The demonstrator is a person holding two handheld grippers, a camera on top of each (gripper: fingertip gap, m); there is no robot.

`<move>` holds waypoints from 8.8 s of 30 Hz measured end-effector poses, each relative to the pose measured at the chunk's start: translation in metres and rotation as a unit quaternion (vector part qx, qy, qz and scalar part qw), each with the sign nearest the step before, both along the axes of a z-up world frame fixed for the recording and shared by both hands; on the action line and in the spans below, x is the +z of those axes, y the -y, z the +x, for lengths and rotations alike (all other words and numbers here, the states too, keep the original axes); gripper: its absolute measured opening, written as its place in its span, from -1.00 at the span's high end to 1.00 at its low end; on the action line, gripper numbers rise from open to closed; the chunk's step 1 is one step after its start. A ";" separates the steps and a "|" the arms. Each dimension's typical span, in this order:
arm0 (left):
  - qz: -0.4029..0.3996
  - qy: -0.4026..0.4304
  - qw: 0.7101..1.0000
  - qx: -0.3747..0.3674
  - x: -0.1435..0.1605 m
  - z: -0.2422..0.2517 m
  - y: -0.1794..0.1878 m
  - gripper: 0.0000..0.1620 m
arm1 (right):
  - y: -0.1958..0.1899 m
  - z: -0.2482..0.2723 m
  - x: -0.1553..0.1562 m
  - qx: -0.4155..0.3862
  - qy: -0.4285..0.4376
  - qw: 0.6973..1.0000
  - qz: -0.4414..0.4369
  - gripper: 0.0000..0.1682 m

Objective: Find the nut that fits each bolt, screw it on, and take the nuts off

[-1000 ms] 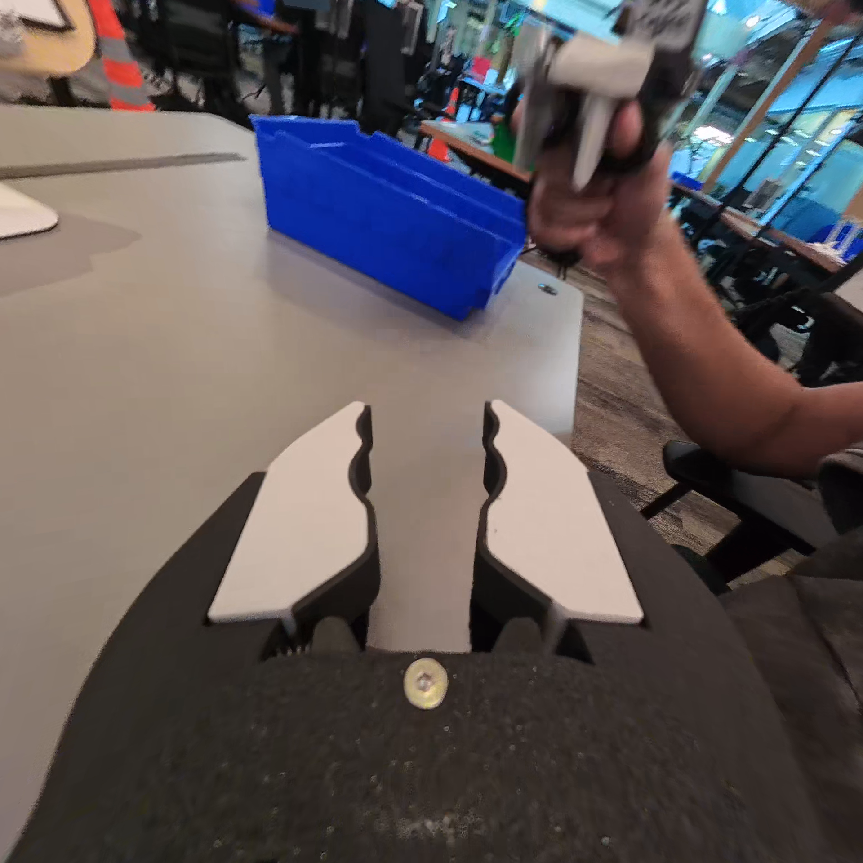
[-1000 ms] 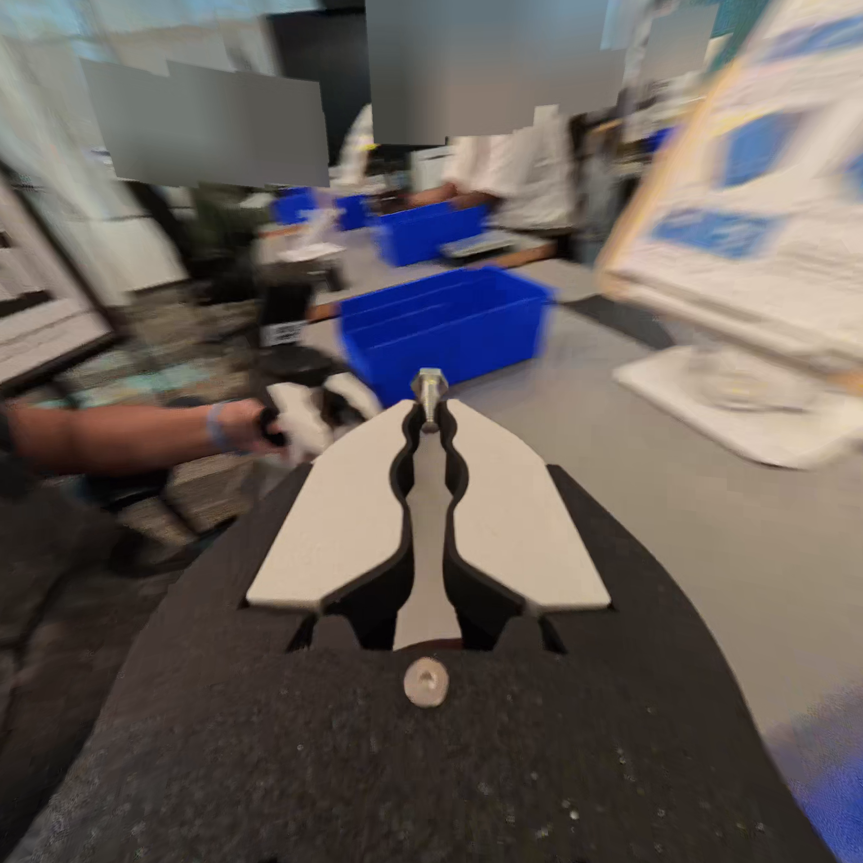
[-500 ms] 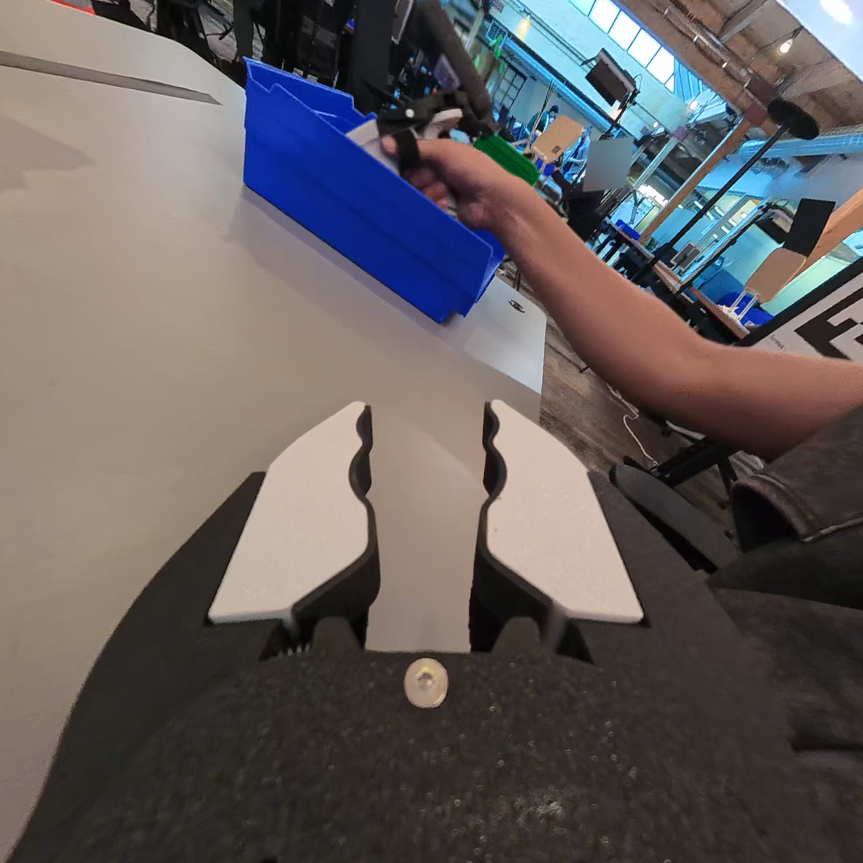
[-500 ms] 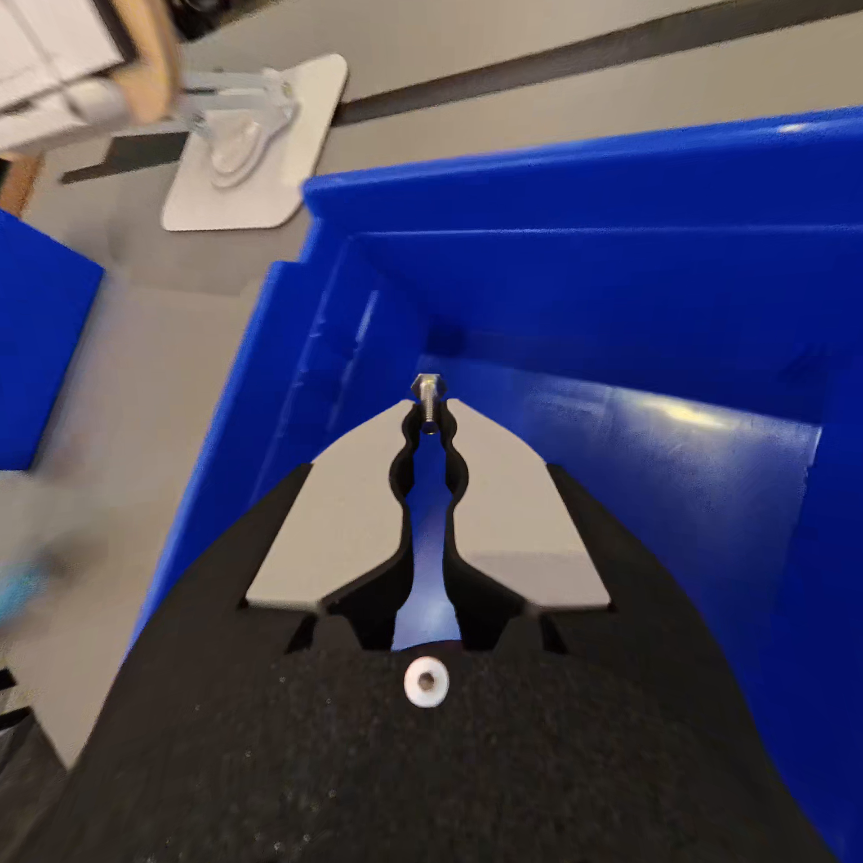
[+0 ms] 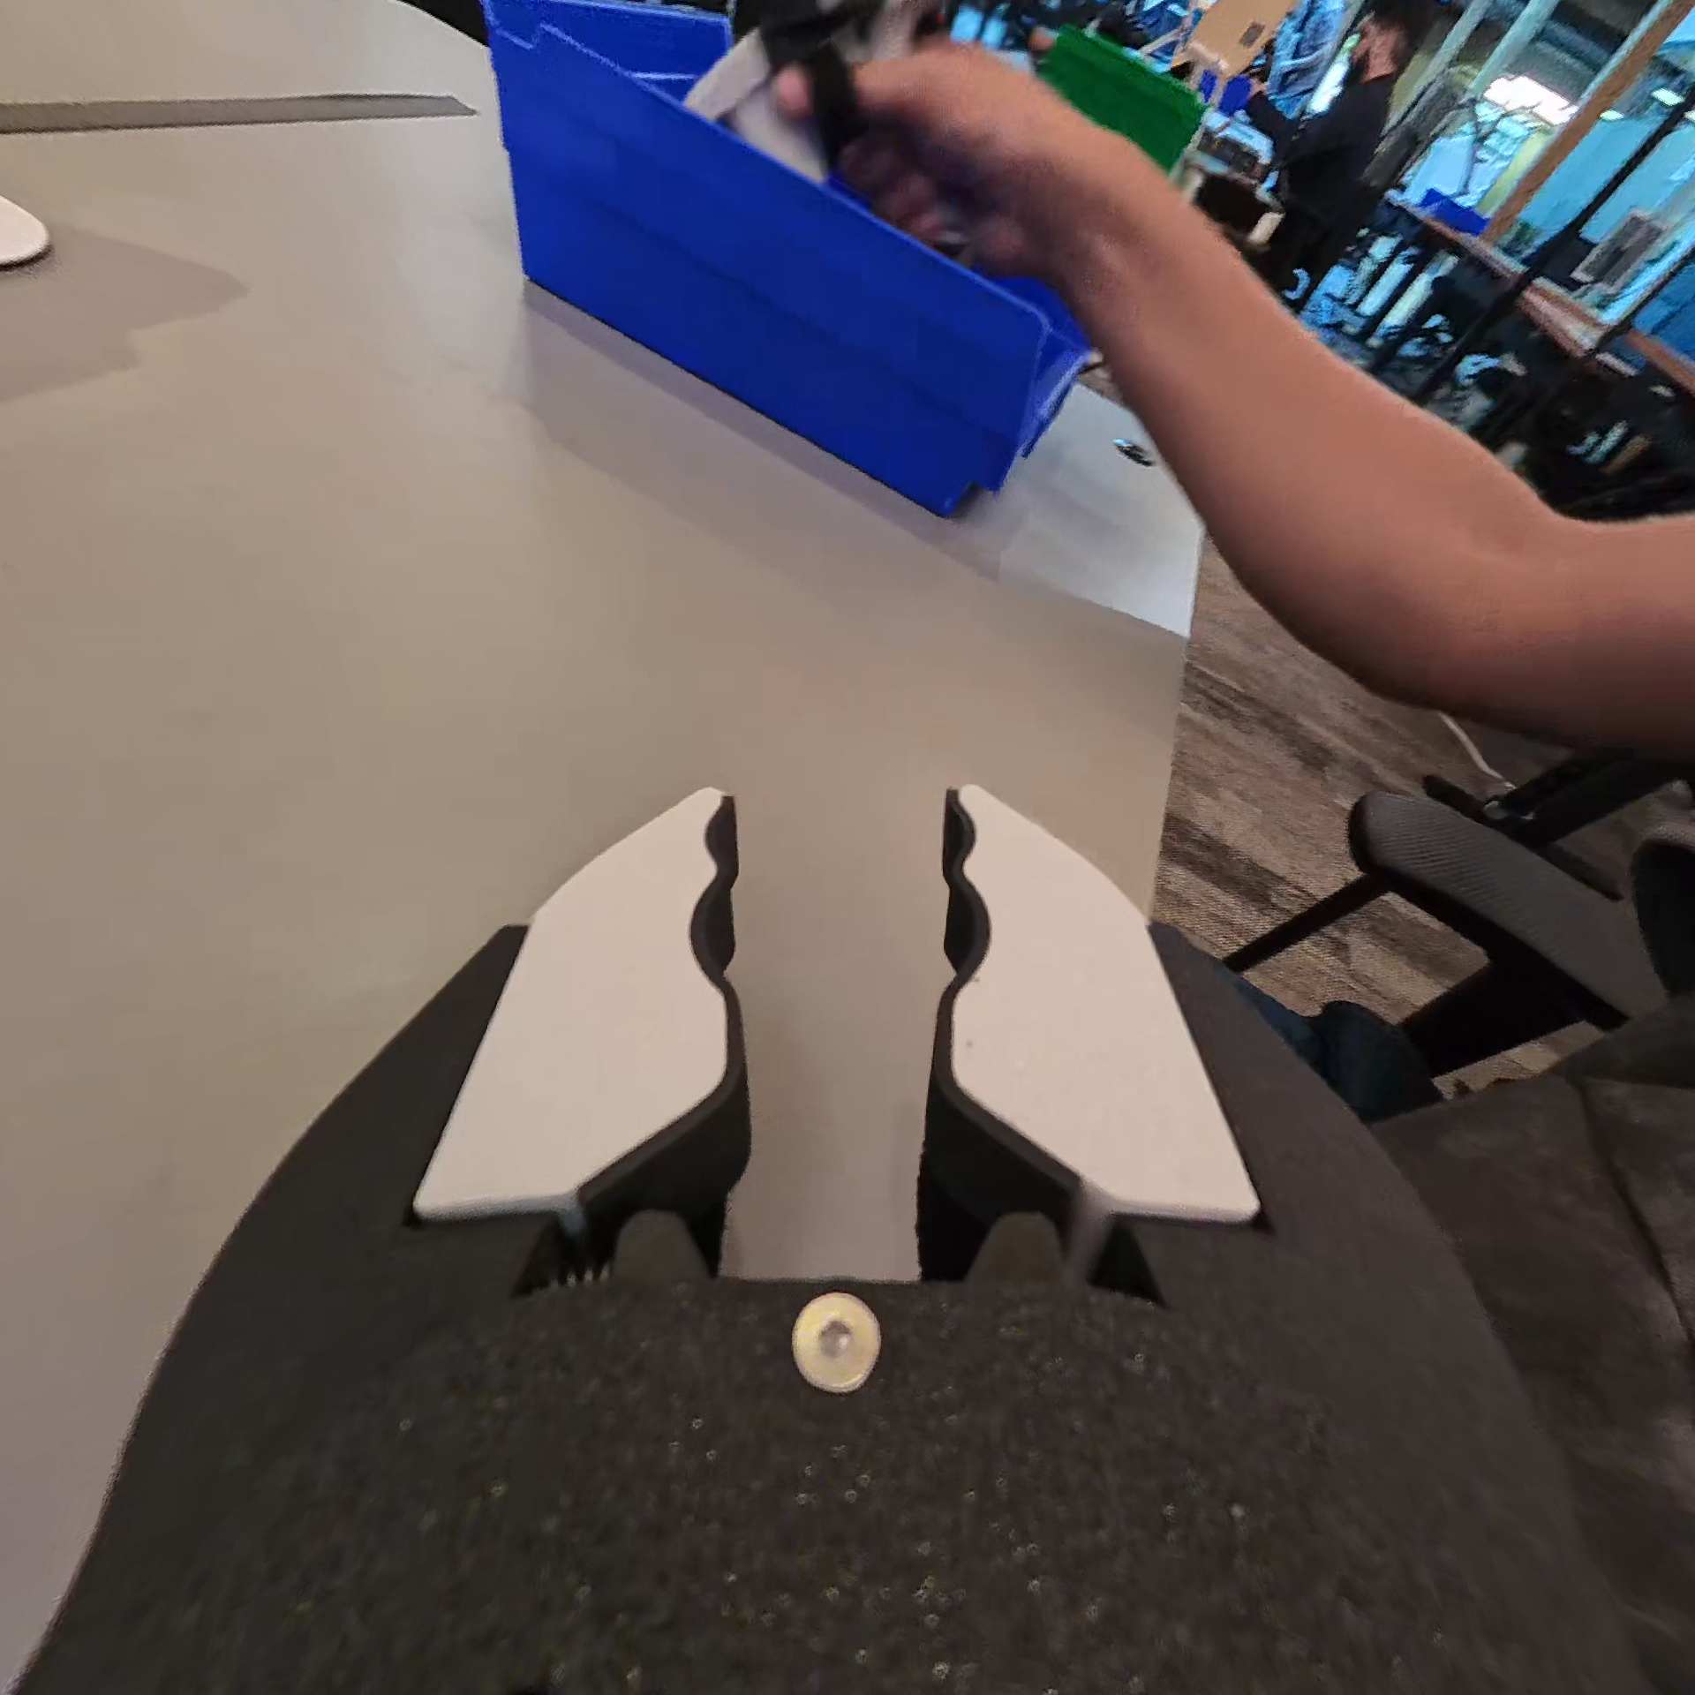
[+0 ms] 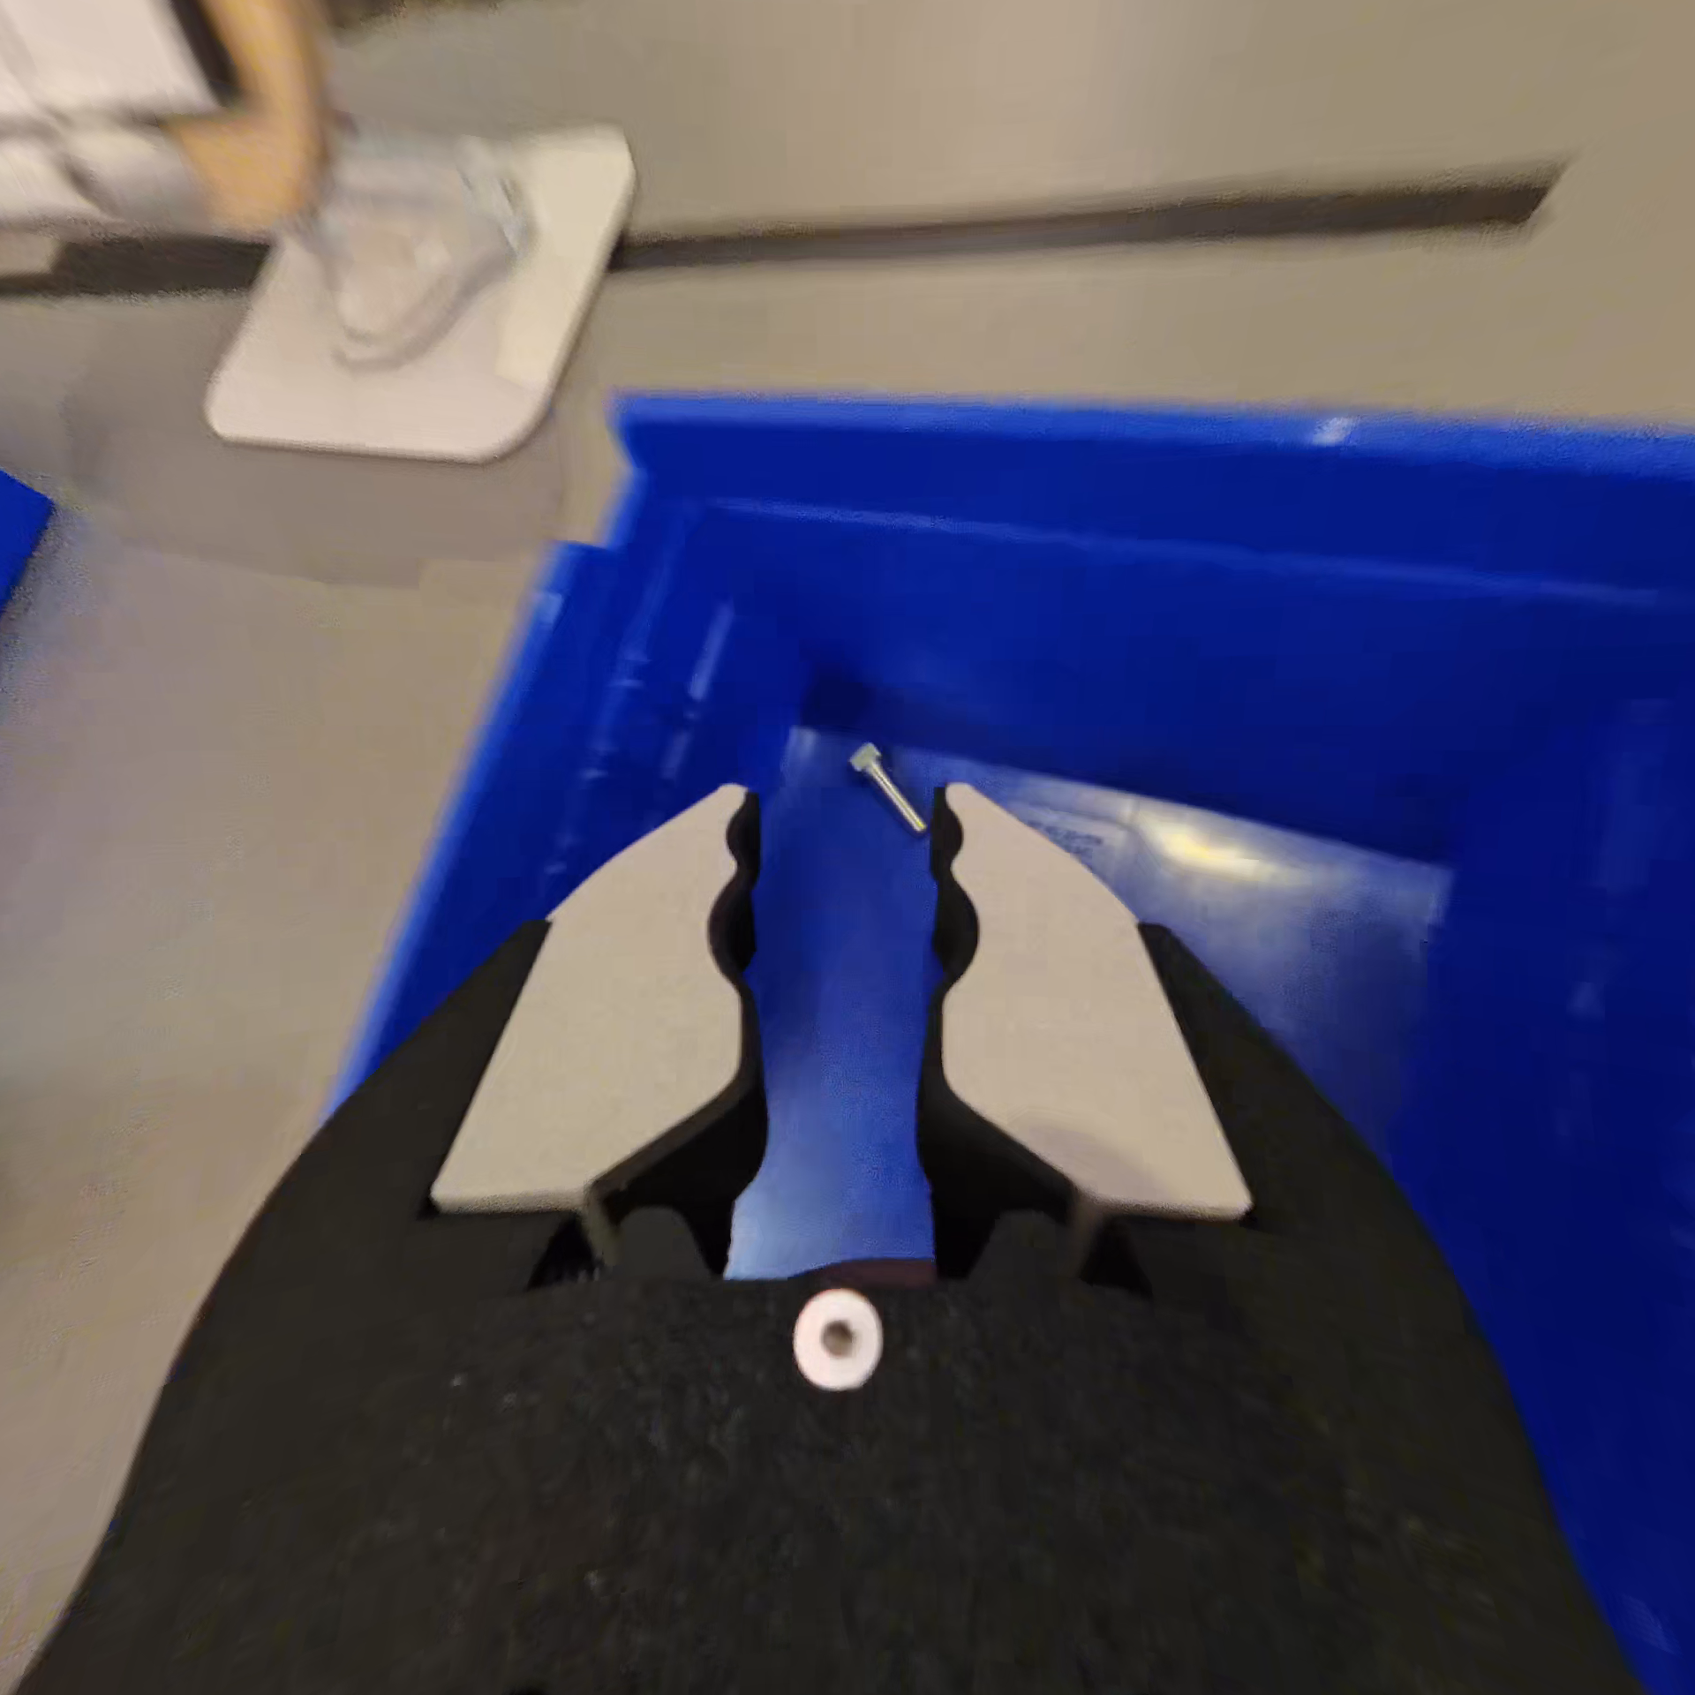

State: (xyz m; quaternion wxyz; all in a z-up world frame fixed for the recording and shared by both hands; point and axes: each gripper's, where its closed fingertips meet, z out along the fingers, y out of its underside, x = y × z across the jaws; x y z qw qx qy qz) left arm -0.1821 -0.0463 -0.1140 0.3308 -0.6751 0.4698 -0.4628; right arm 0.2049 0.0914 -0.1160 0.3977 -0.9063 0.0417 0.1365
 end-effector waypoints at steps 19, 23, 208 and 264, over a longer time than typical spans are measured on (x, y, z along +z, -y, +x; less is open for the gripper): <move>0.075 -0.070 0.994 0.046 0.006 0.001 -0.002 0.51 | 0.107 -0.312 -0.003 0.243 0.014 0.941 0.234 0.73; 0.114 -0.081 0.987 0.079 0.059 -0.048 -0.028 0.55 | 0.106 -0.308 0.003 0.248 0.027 0.938 0.239 0.73; 0.022 0.189 0.978 -0.086 0.127 -0.007 -0.018 0.77 | 0.129 -0.394 0.105 0.368 -0.495 0.757 0.216 0.52; -0.261 0.176 0.946 -0.082 0.106 0.010 -0.023 0.77 | 0.116 -0.366 0.097 0.285 0.413 0.701 0.506 0.80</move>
